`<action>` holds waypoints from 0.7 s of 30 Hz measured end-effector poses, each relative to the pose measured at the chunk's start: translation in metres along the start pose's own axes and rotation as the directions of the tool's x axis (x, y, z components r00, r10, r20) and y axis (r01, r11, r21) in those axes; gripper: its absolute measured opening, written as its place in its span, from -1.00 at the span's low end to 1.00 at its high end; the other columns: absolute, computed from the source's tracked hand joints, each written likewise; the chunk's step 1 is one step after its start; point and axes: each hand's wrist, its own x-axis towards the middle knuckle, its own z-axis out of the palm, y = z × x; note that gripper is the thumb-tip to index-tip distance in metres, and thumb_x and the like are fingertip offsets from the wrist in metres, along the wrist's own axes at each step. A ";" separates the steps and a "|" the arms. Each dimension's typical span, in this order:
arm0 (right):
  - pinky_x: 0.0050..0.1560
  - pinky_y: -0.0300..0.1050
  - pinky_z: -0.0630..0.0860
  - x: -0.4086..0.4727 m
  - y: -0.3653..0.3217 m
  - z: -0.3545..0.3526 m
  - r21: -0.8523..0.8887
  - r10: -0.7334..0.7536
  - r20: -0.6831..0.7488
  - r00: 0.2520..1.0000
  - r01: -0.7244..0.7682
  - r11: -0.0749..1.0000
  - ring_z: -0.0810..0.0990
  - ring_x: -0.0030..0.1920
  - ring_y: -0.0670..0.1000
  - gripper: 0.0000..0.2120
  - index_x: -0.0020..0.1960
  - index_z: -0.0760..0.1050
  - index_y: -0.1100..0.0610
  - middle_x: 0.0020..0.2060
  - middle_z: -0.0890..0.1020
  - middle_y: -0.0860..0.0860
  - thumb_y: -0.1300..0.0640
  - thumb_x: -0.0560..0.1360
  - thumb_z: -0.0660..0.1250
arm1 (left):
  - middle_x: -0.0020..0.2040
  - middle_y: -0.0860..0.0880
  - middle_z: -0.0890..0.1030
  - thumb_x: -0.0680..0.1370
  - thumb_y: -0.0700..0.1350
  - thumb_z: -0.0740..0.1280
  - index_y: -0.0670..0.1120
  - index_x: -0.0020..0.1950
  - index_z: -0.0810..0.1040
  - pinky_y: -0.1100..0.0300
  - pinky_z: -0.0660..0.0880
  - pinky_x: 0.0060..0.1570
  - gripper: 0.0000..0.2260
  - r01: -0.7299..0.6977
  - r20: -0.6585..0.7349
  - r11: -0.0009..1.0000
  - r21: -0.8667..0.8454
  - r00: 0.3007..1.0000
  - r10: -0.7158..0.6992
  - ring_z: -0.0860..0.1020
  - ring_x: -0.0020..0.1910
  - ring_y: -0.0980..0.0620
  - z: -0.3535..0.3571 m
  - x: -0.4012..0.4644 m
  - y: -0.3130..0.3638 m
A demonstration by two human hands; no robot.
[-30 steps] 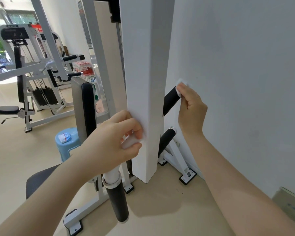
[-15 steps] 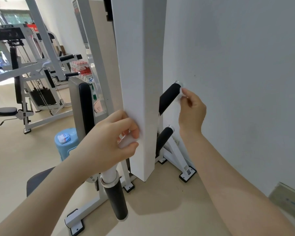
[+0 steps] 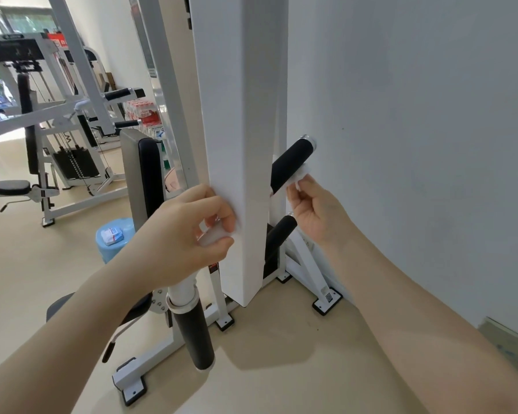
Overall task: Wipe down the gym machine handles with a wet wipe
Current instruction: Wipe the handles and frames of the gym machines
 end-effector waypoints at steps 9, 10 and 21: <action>0.05 -0.09 0.58 -0.004 0.012 0.005 -0.125 0.108 -0.071 0.992 -0.117 0.985 0.69 -0.22 0.04 -0.82 0.09 0.46 0.23 -0.25 0.68 0.14 0.27 0.49 0.29 | -0.13 0.13 0.45 0.38 -0.19 0.44 0.11 -0.22 0.46 0.48 0.36 -0.15 -0.77 -0.003 -0.017 0.999 -0.045 1.000 0.002 0.41 -0.14 0.25 0.000 -0.001 0.004; 0.09 -0.08 0.57 -0.004 0.013 0.007 -0.107 0.110 -0.074 0.991 -0.117 0.987 0.69 -0.24 0.05 -0.88 0.05 0.47 0.23 -0.28 0.68 0.13 0.26 0.52 0.25 | -0.13 0.12 0.45 0.38 -0.17 0.44 0.12 -0.22 0.46 0.47 0.37 -0.16 -0.78 -0.004 -0.021 0.999 -0.045 1.000 0.003 0.42 -0.14 0.24 0.000 -0.001 0.004; 0.00 -0.21 0.48 -0.029 0.024 0.013 -0.623 -0.514 0.009 0.858 0.407 0.668 0.51 -0.23 -0.04 -0.87 -0.22 0.55 0.07 -0.28 0.56 -0.01 0.18 0.50 0.33 | -0.11 0.13 0.45 0.39 -0.19 0.44 0.06 -0.15 0.51 0.47 0.37 -0.15 -0.82 -0.022 -0.018 0.997 -0.077 1.000 0.021 0.42 -0.15 0.28 0.004 -0.003 0.005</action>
